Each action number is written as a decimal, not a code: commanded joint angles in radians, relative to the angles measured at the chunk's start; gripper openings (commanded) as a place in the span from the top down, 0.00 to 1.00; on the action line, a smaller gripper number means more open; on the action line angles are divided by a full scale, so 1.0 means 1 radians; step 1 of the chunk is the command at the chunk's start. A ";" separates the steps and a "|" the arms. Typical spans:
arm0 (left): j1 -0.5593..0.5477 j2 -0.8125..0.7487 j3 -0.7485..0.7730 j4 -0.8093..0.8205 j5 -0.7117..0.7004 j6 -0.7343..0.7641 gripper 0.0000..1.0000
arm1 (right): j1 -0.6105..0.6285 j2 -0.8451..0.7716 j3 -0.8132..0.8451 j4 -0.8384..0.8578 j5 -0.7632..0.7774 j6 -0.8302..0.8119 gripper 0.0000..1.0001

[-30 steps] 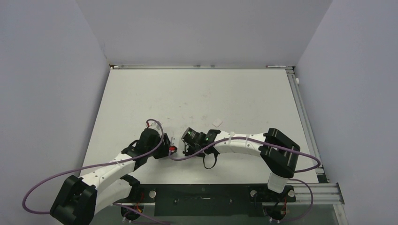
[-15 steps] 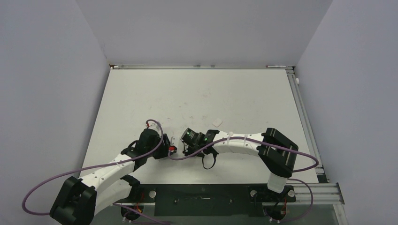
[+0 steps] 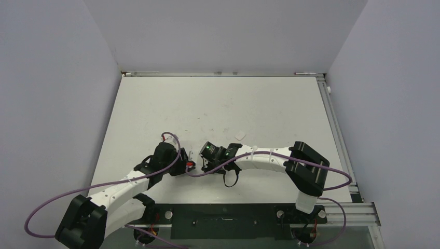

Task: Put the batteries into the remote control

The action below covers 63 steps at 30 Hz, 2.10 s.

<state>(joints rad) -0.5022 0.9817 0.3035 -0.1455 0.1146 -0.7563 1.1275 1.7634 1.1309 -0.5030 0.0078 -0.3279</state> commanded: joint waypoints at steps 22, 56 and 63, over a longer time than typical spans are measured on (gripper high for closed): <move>0.004 0.028 0.014 0.041 0.052 0.001 0.53 | -0.011 -0.199 -0.081 0.128 0.050 0.092 0.72; -0.051 0.302 0.087 0.205 0.142 -0.061 0.77 | -0.073 -0.575 -0.420 0.436 0.178 0.709 0.91; -0.073 0.354 0.106 0.224 0.140 -0.073 0.84 | -0.080 -0.566 -0.464 0.508 0.106 0.754 0.91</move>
<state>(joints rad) -0.5591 1.2984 0.3870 0.0757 0.2657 -0.8291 1.0542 1.2003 0.6930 -0.0818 0.1532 0.3660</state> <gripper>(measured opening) 0.174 0.086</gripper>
